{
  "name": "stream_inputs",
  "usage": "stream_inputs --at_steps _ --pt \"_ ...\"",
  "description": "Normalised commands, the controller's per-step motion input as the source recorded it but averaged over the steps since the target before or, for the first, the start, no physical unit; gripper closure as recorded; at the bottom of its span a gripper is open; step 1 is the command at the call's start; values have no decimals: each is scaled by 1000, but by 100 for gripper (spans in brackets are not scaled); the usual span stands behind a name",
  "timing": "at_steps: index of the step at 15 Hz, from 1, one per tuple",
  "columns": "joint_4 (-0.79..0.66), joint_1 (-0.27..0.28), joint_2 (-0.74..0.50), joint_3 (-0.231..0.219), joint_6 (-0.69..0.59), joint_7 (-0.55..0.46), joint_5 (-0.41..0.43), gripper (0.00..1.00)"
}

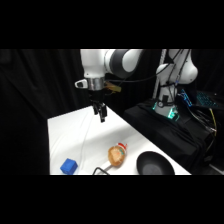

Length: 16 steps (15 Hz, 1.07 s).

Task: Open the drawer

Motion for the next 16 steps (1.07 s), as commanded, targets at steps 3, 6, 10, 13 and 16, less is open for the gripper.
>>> stream_inputs --at_steps 3,6,10,13,16 --pt "76 58 69 32 141 255 -143 0" --pt "166 88 141 55 157 226 -118 0" --pt "243 103 211 70 148 157 -97 0" --pt "271 97 241 63 150 87 -96 0" --pt "271 61 258 55 193 27 -62 0"
